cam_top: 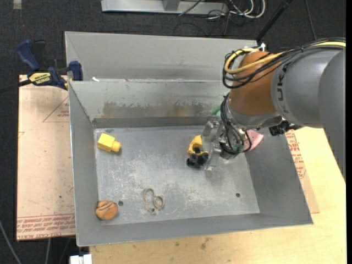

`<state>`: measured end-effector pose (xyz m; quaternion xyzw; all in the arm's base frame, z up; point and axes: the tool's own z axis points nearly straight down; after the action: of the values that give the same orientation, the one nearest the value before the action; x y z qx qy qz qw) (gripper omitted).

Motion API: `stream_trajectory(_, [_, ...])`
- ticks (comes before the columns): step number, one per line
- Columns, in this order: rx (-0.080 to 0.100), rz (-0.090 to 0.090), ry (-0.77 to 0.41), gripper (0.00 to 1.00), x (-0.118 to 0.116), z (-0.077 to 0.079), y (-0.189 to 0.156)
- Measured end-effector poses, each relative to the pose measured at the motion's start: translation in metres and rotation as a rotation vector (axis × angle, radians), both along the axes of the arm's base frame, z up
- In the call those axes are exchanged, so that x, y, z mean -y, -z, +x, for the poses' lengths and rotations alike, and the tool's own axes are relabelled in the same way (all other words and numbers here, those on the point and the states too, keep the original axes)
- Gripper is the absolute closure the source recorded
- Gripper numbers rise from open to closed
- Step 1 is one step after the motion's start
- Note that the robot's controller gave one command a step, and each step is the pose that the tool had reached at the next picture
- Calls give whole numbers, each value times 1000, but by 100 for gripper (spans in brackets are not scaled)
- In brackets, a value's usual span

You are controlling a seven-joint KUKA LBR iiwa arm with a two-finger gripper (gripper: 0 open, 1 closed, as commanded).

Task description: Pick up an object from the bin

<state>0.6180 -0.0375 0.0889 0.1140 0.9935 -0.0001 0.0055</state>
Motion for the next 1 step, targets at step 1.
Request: stream_trajectory(1, [-16,4,-20,0,-9,25,24])
